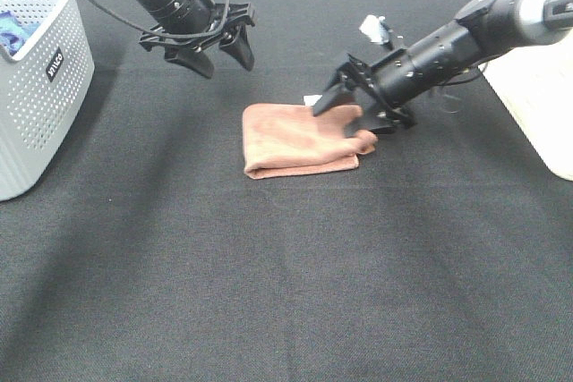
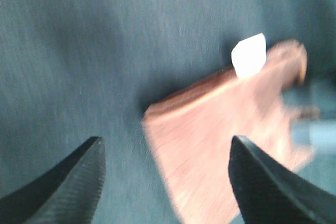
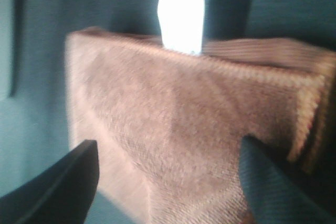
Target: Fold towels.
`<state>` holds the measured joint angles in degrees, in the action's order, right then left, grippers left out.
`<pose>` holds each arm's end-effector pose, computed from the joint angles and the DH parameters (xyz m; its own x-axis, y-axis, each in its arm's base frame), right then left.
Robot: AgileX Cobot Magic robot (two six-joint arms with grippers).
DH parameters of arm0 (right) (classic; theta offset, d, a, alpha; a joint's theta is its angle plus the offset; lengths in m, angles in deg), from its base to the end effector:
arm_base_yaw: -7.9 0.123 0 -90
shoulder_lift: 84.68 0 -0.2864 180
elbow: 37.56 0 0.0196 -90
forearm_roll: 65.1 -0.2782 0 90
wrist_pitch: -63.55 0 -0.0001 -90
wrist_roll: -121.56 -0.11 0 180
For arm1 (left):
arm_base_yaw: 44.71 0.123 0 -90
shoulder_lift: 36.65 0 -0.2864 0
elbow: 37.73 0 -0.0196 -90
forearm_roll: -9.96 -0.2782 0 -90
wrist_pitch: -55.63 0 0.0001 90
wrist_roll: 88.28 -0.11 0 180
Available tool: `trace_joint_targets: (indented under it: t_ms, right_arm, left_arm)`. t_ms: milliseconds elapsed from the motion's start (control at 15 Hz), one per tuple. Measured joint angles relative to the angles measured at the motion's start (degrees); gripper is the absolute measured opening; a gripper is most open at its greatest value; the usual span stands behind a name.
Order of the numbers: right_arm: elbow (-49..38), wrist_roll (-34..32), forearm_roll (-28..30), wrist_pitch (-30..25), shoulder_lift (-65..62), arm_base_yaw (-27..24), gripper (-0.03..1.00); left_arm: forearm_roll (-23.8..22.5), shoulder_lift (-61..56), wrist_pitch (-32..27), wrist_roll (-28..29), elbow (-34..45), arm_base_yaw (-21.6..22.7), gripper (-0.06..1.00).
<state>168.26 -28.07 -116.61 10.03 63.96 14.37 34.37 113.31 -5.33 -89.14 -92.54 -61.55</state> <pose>0.5029 0.1268 0.0560 -0.9741 -0.0231 -0.2249 -0.1635 0.7587 0.6306 0.5359 -0.2038 0.1689 -0.9260 0.0850 -0.3679 0.2422 0.8811 -0.4061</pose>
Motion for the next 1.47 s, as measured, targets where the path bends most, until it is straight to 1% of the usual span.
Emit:
trace_joint_targets:
  t_ms: [200, 267, 400, 600, 667, 733, 800, 867, 1000, 1067, 1200, 1267, 1467]
  right_arm:
    - [0.0, -1.1, 3.6, 0.5, -1.2, -0.2, 0.71]
    - [0.0, -1.3, 6.9, 1.5, -2.3, -0.3, 0.71]
    - [0.0, -3.7, 11.0, 1.2, -4.6, -0.5, 0.71]
    - [0.0, -10.8, 16.7, -2.2, -9.4, -0.5, 0.71]
    - [0.0, -13.9, 19.4, -4.4, -11.6, -0.5, 0.71]
    - [0.0, -15.5, 21.5, -6.2, -13.6, -0.5, 0.71]
    - [0.0, -15.5, 21.5, -6.2, -13.6, -0.5, 0.71]
    - [0.0, -18.0, 24.4, -9.2, -16.0, -0.5, 0.71]
    - [0.0, -20.2, 28.1, -13.0, -19.4, -0.5, 0.71]
    - [0.0, -20.7, 29.8, -14.8, -21.3, -0.5, 0.71]
    - [0.0, -21.1, 32.8, -15.5, -25.1, -0.2, 0.71]
    - [-0.7, -22.3, 35.8, -15.5, -28.6, 0.9, 0.71]
    - [-6.6, -25.6, 41.6, -15.8, -37.9, 5.2, 0.71]
  left_arm:
    - [-1.3, -1.2, -2.5, 0.0, 0.0, 0.0, 0.64]
    - [-1.8, -1.9, -3.2, 0.0, 0.0, 0.0, 0.64]
    - [-3.8, -4.4, -6.6, 0.0, 0.0, 0.0, 0.64]
    - [-5.1, -8.4, -8.4, 0.0, 0.0, 0.0, 0.64]
    - [-6.0, -9.6, -8.5, 0.0, 0.0, 0.0, 0.64]
    - [-7.6, -12.4, -8.5, 0.9, 0.0, 0.0, 0.64]
    - [-7.6, -12.4, -8.5, 0.9, 0.0, 0.0, 0.64]
    - [-10.3, -15.6, -8.5, 0.9, 0.0, 0.0, 0.64]
    - [-14.4, -20.2, -8.5, 1.3, 0.7, 0.0, 0.64]
    - [-15.7, -22.7, -8.5, 1.3, 2.8, 0.0, 0.64]
    - [-17.8, -28.8, -8.5, 1.7, 9.5, 0.0, 0.64]
    - [-19.5, -34.4, -8.5, 2.5, 18.4, 0.0, 0.64]
    - [-21.0, -47.3, -8.6, 4.6, 37.7, 0.0, 0.64]
